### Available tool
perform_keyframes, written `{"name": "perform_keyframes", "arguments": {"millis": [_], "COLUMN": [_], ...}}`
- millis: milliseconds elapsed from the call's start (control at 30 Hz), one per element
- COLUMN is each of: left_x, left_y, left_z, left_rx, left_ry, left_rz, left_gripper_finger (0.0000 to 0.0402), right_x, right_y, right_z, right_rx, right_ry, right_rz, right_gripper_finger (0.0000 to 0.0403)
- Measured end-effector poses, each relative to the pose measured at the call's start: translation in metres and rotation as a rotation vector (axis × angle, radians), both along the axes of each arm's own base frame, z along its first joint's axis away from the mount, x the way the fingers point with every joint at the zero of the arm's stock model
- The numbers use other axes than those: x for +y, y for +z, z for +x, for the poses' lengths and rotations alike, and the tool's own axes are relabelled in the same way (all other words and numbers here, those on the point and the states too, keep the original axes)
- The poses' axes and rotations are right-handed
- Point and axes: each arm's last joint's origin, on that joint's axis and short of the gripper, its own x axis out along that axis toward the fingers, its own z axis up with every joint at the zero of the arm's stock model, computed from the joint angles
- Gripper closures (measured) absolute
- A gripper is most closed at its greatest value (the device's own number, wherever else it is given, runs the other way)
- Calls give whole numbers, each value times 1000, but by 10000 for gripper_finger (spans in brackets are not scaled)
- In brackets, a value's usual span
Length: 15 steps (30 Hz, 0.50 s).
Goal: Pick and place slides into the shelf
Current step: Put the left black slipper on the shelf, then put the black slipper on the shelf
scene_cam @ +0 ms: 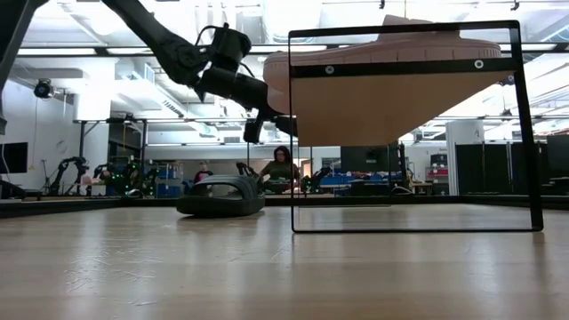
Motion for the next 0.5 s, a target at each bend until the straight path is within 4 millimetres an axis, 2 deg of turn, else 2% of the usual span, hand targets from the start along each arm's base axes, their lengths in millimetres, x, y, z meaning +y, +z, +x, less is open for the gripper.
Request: {"name": "perform_keyframes", "arguments": {"millis": [233, 500], "left_x": [1, 1], "left_y": [6, 6], "left_z": [-10, -10], "left_rx": [63, 63], "left_ry": [3, 11], "left_rz": [34, 18], "left_gripper_finger": [346, 284], "right_x": [0, 0], "right_y": [0, 0], "right_z": [0, 0], "right_rx": [0, 0], "right_ry": [-4, -4], "right_rz": [-9, -10], "right_gripper_finger": [394, 394]}}
